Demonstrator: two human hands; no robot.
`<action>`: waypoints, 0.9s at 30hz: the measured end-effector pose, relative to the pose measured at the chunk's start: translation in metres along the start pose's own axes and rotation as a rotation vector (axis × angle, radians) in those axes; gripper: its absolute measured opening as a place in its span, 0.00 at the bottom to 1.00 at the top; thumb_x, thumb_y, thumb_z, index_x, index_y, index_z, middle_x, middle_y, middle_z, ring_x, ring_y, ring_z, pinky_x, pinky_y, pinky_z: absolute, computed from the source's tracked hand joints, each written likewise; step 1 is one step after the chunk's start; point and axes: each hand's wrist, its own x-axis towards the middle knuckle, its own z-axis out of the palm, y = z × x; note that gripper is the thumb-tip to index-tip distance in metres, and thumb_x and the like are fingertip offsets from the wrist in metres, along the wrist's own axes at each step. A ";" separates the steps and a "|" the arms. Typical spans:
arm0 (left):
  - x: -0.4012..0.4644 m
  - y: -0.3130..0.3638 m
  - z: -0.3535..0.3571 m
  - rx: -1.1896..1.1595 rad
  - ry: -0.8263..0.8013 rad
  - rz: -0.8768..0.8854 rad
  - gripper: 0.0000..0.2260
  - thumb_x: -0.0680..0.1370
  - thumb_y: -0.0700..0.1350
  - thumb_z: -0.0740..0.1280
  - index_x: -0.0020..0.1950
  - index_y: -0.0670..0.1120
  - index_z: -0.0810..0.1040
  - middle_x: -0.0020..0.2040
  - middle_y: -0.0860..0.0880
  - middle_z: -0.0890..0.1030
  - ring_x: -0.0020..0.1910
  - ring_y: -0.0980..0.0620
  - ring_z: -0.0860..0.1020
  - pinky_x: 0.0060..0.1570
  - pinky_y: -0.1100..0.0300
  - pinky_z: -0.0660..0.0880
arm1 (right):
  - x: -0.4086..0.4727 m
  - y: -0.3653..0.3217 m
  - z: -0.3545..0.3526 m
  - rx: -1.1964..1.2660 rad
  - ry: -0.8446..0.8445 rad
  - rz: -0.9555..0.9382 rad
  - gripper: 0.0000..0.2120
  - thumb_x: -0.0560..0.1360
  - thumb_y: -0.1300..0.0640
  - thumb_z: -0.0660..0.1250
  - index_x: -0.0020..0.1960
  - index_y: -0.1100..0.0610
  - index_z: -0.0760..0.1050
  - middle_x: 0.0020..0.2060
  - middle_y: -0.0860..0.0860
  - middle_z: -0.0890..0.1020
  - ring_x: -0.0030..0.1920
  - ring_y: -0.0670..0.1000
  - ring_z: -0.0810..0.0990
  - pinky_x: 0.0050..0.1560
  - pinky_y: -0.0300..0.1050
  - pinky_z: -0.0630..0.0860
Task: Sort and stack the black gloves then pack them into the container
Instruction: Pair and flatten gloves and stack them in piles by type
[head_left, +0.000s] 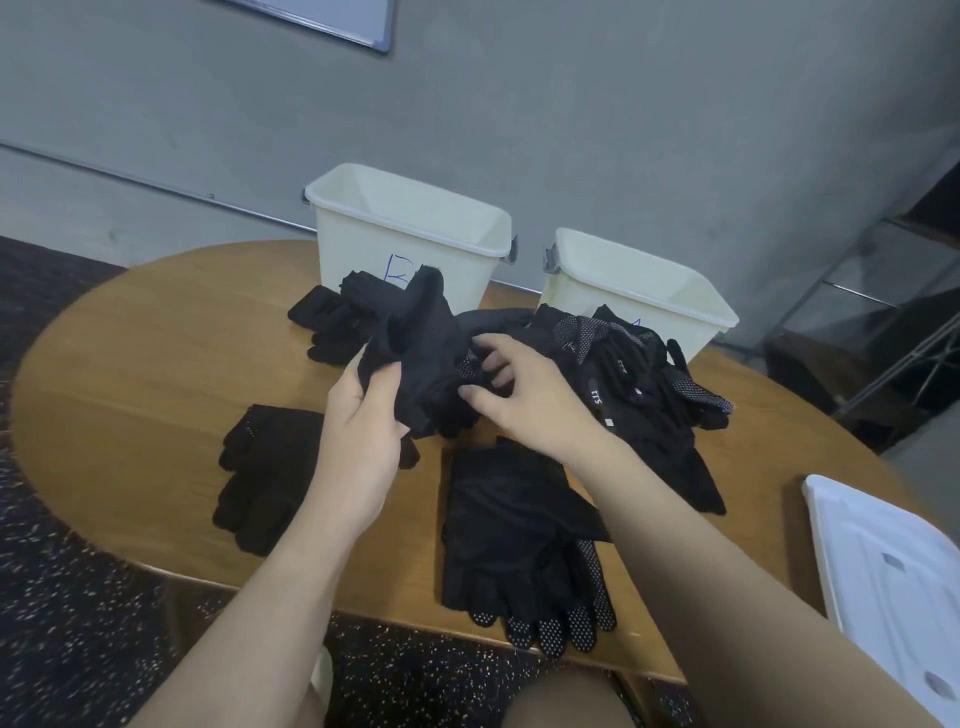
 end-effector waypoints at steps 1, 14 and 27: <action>-0.001 0.001 -0.002 0.003 -0.001 -0.001 0.21 0.80 0.61 0.64 0.71 0.57 0.76 0.66 0.53 0.82 0.66 0.48 0.80 0.67 0.39 0.74 | 0.001 -0.003 0.007 -0.051 0.007 -0.027 0.28 0.77 0.49 0.73 0.75 0.46 0.70 0.51 0.44 0.76 0.46 0.42 0.75 0.51 0.42 0.74; 0.000 0.024 -0.032 -0.018 0.008 0.032 0.15 0.86 0.52 0.61 0.71 0.50 0.77 0.64 0.49 0.83 0.64 0.47 0.81 0.67 0.40 0.75 | 0.029 -0.007 0.003 -0.276 -0.055 0.065 0.20 0.77 0.48 0.73 0.67 0.49 0.78 0.53 0.46 0.80 0.55 0.53 0.80 0.58 0.49 0.76; -0.046 0.013 0.018 0.539 -0.442 0.245 0.16 0.88 0.49 0.56 0.76 0.57 0.68 0.72 0.62 0.74 0.73 0.66 0.68 0.74 0.64 0.64 | -0.110 -0.043 -0.024 0.619 0.136 -0.126 0.23 0.77 0.48 0.68 0.69 0.55 0.77 0.61 0.48 0.84 0.63 0.49 0.82 0.63 0.44 0.78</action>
